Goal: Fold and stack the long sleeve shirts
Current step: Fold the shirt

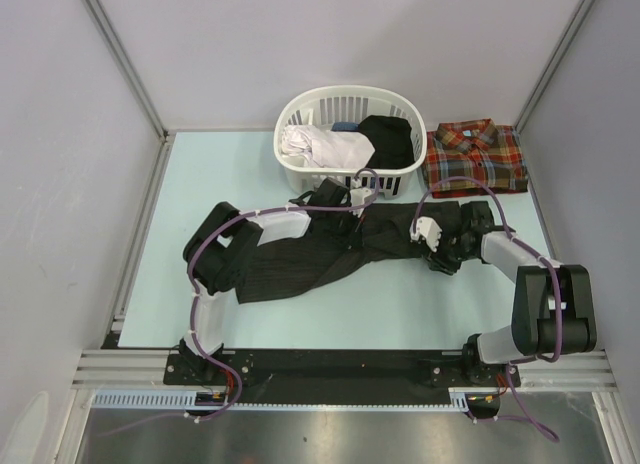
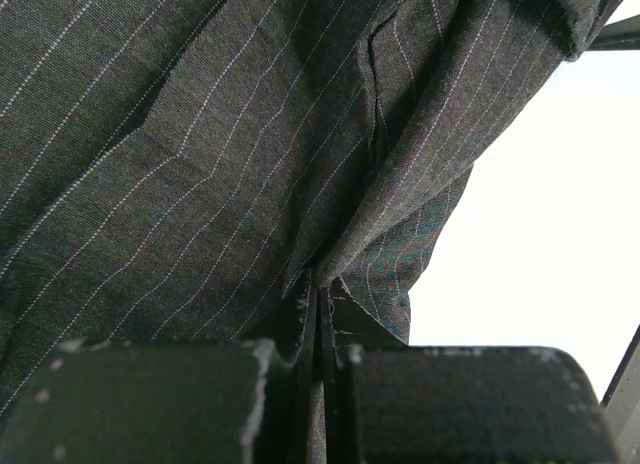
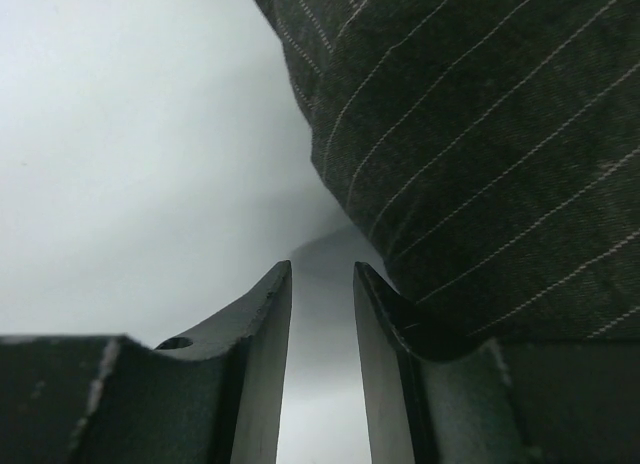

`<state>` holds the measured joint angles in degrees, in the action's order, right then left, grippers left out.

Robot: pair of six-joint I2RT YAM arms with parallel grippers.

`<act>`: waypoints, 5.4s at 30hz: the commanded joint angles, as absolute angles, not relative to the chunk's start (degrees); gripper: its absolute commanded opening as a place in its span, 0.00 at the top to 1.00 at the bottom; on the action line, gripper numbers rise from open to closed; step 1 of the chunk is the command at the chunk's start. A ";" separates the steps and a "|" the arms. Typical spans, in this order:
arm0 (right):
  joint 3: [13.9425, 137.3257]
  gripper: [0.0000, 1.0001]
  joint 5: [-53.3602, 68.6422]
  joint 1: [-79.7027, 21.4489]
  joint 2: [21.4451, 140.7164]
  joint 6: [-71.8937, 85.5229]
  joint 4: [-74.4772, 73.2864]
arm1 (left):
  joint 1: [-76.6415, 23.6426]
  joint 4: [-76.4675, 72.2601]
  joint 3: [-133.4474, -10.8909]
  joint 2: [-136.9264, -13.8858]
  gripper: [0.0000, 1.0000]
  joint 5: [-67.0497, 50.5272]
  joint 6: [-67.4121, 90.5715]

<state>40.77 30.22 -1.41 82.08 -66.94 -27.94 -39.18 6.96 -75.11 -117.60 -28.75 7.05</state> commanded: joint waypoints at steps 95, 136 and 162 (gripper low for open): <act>60.91 1.00 54.48 6.33 39.98 -60.04 -49.05 | -56.43 14.49 -65.37 -70.39 0.01 -21.89 -13.46; 58.62 0.20 33.83 -12.66 53.36 -37.27 -21.95 | -42.63 23.73 -86.57 -90.18 1.00 -21.56 24.67; 47.72 0.70 13.80 -37.53 55.46 -43.24 1.32 | -36.21 10.55 -74.00 -86.84 0.98 -26.81 77.25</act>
